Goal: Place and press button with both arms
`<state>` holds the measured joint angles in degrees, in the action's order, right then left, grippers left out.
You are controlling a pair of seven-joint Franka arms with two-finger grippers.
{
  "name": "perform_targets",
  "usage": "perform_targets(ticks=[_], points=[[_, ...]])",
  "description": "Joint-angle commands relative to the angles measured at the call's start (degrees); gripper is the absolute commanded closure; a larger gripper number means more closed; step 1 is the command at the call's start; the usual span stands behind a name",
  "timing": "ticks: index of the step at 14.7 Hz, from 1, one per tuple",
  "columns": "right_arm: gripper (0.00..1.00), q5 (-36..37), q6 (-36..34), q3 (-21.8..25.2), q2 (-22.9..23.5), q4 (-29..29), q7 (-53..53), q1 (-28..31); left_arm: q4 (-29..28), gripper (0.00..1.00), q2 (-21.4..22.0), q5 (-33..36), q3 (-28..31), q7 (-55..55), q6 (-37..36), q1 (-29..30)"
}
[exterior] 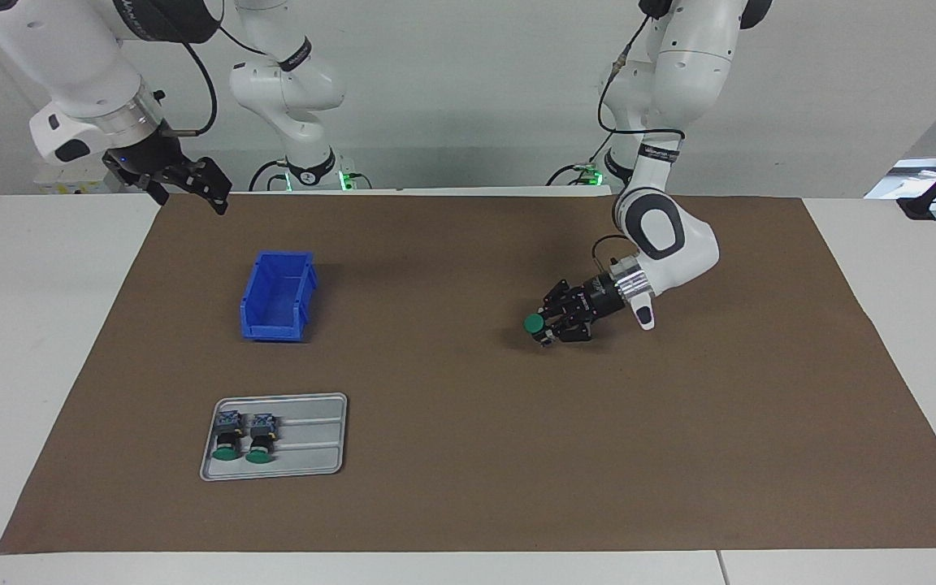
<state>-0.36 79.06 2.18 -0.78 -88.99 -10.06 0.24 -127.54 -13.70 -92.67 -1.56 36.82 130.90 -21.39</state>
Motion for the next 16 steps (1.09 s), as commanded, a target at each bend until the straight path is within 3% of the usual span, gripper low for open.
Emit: perform_targets(ticks=[1,16], points=[[0.01,-0.08,0.92,-0.16,-1.42,-1.8,1.27,0.29,-0.17,0.98,-0.45,-3.03,-0.29,-1.84,-2.22,0.73],[0.01,-0.08,0.92,-0.16,-1.42,-1.8,1.27,0.29,-0.08,0.97,-2.39,-7.34,-0.29,-4.13,-4.34,1.0]])
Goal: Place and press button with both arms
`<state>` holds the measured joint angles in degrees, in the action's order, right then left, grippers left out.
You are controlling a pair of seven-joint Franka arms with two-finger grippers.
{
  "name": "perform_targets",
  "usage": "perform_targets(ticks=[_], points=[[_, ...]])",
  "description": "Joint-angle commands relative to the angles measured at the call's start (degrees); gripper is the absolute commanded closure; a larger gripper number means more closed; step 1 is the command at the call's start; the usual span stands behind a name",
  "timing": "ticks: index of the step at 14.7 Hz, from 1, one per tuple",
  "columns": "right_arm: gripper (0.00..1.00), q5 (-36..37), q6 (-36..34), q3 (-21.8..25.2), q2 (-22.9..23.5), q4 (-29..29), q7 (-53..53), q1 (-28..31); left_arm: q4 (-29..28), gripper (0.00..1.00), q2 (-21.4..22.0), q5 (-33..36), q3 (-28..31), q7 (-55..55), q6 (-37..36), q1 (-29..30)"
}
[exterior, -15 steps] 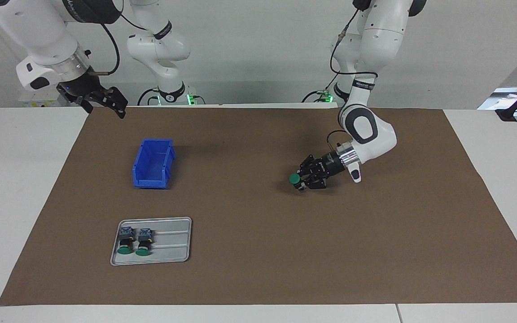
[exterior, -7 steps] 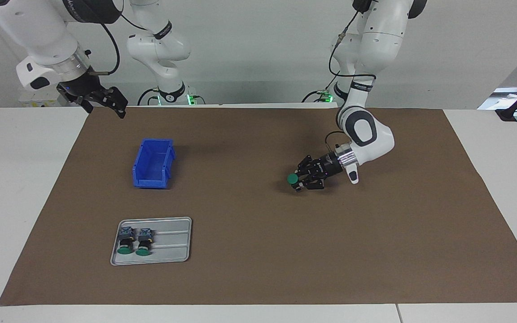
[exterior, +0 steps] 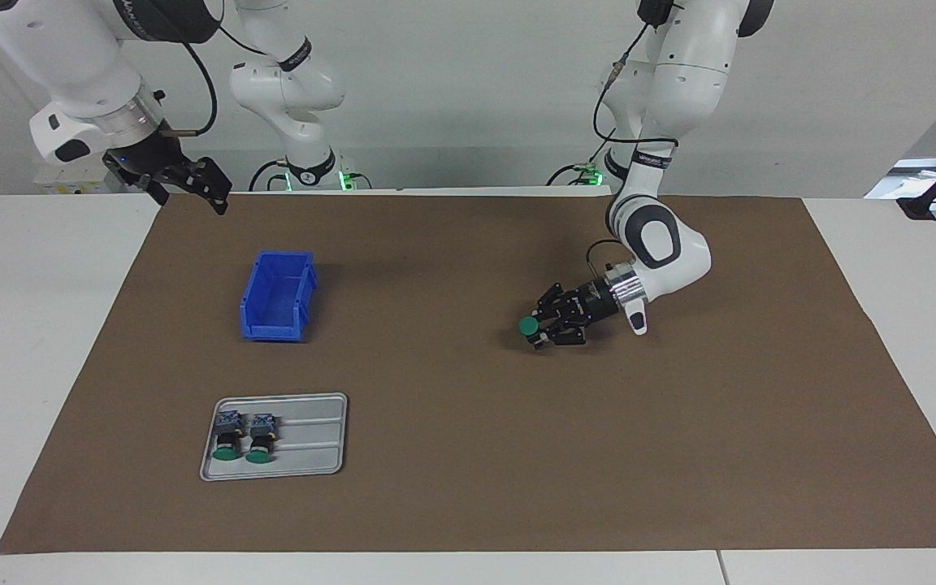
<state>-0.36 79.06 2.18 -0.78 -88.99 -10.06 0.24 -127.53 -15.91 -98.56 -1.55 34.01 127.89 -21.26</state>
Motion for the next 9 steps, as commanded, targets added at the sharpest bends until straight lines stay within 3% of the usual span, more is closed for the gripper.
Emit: perform_targets(ticks=[1,9], points=[[0.01,-0.08,0.92,-0.16,-1.42,-1.8,1.27,0.29,-0.17,0.96,-0.17,-1.46,-0.3,-1.32,-1.24,0.87],[0.01,-0.08,0.92,-0.16,-1.42,-1.8,1.27,0.29,-0.26,0.94,-0.35,-2.16,-0.3,-1.4,0.16,0.08]])
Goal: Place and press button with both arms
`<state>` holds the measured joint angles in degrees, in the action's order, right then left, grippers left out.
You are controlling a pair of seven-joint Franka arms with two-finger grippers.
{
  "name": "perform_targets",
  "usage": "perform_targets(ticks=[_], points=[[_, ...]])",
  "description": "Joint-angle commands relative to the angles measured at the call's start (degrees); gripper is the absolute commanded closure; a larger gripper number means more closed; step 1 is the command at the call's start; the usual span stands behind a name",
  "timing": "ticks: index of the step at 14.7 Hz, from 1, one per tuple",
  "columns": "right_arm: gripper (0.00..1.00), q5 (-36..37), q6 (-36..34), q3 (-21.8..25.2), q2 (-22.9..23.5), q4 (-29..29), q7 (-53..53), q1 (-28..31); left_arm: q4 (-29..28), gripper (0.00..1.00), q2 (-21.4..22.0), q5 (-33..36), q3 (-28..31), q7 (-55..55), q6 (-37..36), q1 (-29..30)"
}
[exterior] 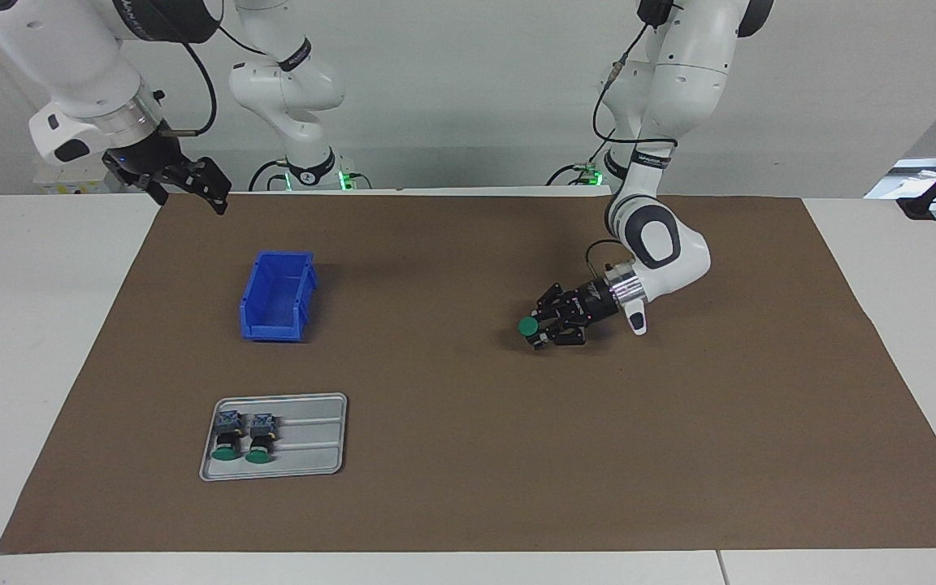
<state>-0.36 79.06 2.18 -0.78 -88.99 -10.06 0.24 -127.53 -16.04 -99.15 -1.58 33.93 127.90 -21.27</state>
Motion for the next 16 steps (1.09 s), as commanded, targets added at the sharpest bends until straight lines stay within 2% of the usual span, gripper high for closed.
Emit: perform_targets(ticks=[1,9,16], points=[[0.01,-0.08,0.92,-0.16,-1.42,-1.8,1.27,0.29,-0.26,0.94,-0.22,-1.75,-0.26,-1.33,0.59,0.0],[0.01,-0.08,0.92,-0.16,-1.42,-1.8,1.27,0.29,-0.35,0.9,-0.31,-2.54,-0.26,-1.24,0.94,-0.53],[0.01,-0.08,0.92,-0.16,-1.42,-1.8,1.27,0.29,-0.61,0.8,-0.13,-2.54,-0.26,-1.24,0.77,-0.09]])
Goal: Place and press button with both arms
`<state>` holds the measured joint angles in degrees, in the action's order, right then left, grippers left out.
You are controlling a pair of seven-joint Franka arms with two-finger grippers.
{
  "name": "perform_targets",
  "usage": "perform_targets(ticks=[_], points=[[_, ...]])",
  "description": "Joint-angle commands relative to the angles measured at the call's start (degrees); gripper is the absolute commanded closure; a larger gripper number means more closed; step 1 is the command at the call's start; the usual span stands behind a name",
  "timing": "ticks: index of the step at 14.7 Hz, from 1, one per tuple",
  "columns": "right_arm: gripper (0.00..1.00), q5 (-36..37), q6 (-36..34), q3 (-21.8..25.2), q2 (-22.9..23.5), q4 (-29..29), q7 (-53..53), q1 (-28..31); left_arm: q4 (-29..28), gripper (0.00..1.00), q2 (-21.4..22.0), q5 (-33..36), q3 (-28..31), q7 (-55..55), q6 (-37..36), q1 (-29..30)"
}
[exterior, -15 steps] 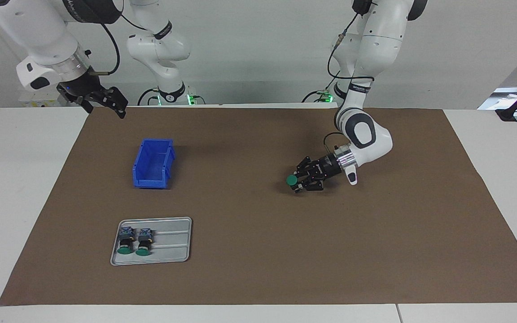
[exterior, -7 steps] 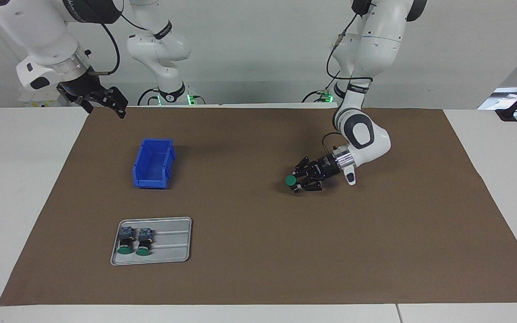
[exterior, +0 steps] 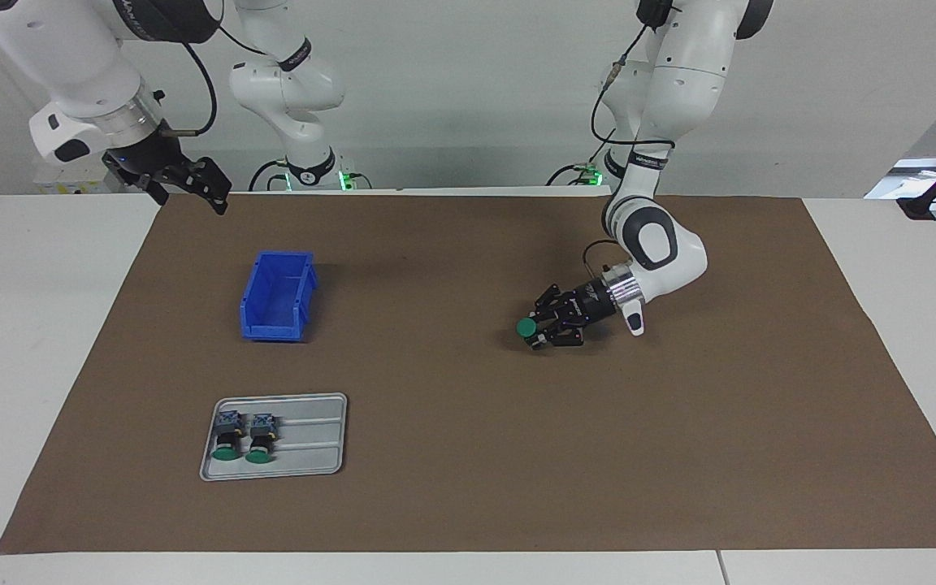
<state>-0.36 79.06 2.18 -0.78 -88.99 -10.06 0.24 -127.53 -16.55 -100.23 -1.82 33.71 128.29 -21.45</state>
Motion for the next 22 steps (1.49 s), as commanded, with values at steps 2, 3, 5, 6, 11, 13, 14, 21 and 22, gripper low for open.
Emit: perform_targets(ticks=[2,3,5,6,11,13,14,21,22], points=[[0.01,-0.08,0.92,-0.16,-1.42,-1.8,1.27,0.29,-0.61,0.79,0.38,-1.46,-0.03,-1.02,0.47,0.09],[0.01,-0.08,0.92,-0.16,-1.42,-1.8,1.27,0.29,-0.61,0.78,0.38,-1.46,-0.03,-1.02,0.47,0.09],[0.01,-0.08,0.92,-0.16,-1.42,-1.8,1.27,0.29,-0.61,0.77,0.46,-1.46,-0.03,-0.93,0.39,0.18],[0.01,-0.08,0.92,-0.16,-1.42,-1.8,1.27,0.29,-0.61,0.77,0.38,-1.46,-0.03,-1.02,0.39,0.18],[0.01,-0.08,0.92,-0.16,-1.42,-1.8,1.27,0.29,-0.7,0.75,0.46,-1.46,-0.03,-0.93,0.21,0.27],[0.01,-0.08,0.92,-0.16,-1.42,-1.8,1.27,0.29,-0.7,0.73,0.46,-1.46,0.06,-0.93,0.21,0.27],[0.01,-0.08,0.92,-0.16,-1.42,-1.8,1.27,0.29,-0.7,0.73,0.46,-1.46,-0.03,-0.93,0.3,0.44],[0.01,-0.08,0.92,-0.16,-1.42,-1.8,1.27,0.29,-0.96,0.62,0.55,-1.46,0.06,-0.84,0.21,0.62],[0.01,-0.08,0.92,-0.16,-1.42,-1.8,1.27,0.29,-0.96,0.58,0.55,-1.46,0.06,-0.84,0.12,0.71]])
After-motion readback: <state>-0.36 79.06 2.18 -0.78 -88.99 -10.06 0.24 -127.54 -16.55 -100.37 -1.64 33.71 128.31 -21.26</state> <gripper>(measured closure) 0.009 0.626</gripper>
